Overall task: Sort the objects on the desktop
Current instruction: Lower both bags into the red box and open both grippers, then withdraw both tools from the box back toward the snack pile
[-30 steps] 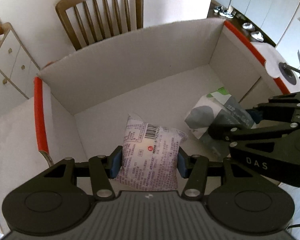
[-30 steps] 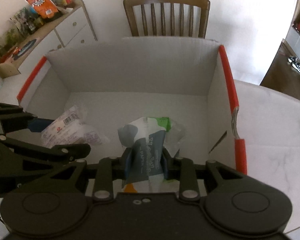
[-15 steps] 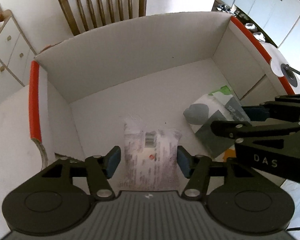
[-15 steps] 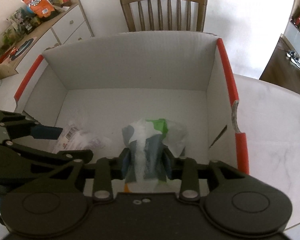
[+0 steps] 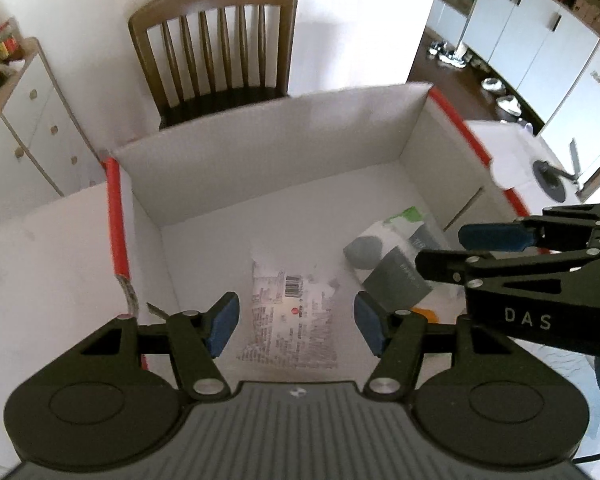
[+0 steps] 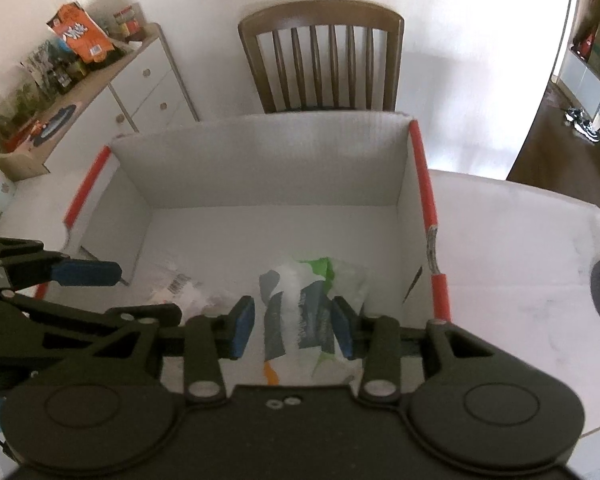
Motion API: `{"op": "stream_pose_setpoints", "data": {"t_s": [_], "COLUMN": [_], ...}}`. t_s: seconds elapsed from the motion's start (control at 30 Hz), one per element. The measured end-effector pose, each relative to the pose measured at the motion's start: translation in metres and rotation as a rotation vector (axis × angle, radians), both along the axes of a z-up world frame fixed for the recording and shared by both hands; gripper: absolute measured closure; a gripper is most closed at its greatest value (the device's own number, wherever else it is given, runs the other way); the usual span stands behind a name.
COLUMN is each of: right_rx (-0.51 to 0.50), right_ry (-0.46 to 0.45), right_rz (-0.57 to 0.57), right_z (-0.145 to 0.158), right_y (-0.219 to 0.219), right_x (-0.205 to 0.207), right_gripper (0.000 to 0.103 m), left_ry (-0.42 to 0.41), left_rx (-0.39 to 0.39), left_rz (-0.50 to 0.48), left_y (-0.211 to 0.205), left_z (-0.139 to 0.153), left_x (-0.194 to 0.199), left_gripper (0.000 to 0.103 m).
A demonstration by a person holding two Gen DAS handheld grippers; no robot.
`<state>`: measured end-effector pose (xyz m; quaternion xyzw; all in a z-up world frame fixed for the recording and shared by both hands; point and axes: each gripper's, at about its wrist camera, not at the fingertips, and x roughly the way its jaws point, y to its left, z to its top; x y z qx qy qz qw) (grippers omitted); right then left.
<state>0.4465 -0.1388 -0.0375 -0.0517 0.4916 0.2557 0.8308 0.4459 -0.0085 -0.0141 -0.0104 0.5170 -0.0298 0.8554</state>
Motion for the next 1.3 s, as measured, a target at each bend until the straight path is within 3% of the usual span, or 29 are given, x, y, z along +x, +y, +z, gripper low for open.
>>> {"op": "stream_pose_setpoints", "data": {"t_s": [0.67, 0.8, 1.3], "right_rx": [0.089, 0.095, 0.125], "right_ry": [-0.081, -0.087, -0.134], "right_rz": [0.04, 0.052, 0.058], "right_z": [0.073, 0.081, 0.1], "right_y": [-0.024, -0.03, -0.06], "right_x": [-0.065, -0.082, -0.146], "right_gripper": [0.055, 0.054, 0.045], "left_ry": [-0.153, -0.184, -0.229], "left_rx": [-0.006, -0.012, -0.054], "left_rz": [0.046, 0.044, 0.026], "left_y": [-0.004, -0.006, -0.017], "left_z": [0.078, 0.087, 0.098], "left_x": [-0.076, -0.095, -0.159], "left_gripper": [0.04, 0.024, 0.015]}}
